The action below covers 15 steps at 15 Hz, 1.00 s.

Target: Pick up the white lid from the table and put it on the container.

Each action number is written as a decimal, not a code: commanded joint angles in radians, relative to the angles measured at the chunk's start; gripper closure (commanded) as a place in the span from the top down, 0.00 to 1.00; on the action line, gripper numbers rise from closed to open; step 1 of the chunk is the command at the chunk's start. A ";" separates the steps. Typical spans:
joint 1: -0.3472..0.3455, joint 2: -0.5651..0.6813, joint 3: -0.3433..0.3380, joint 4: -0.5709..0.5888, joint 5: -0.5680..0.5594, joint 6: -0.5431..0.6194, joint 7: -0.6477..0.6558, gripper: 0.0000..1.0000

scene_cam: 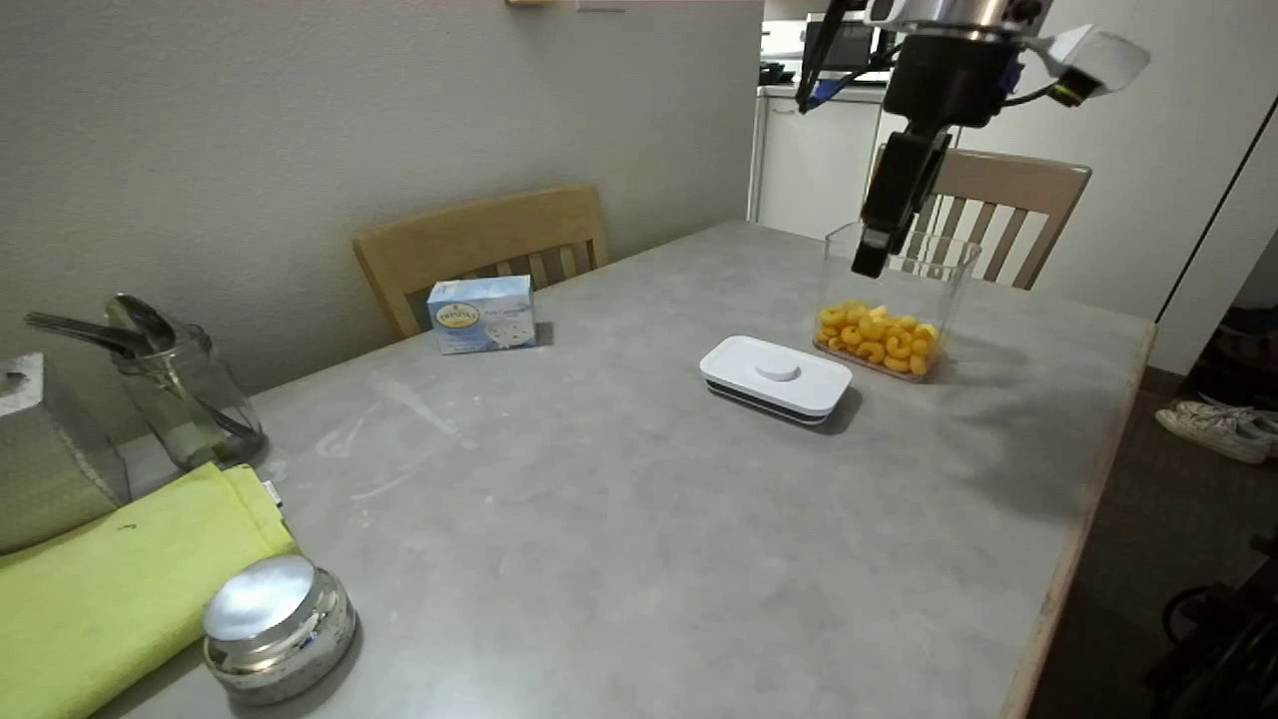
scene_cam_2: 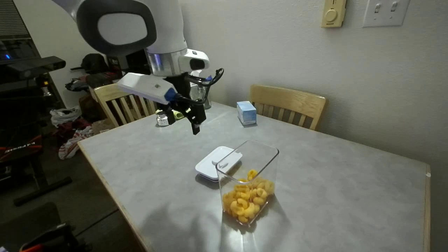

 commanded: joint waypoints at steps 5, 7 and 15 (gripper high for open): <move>-0.097 0.266 0.091 0.206 -0.052 0.014 -0.167 1.00; -0.120 0.322 0.097 0.232 -0.096 0.037 -0.176 1.00; -0.151 0.353 0.127 0.234 -0.135 0.060 -0.131 1.00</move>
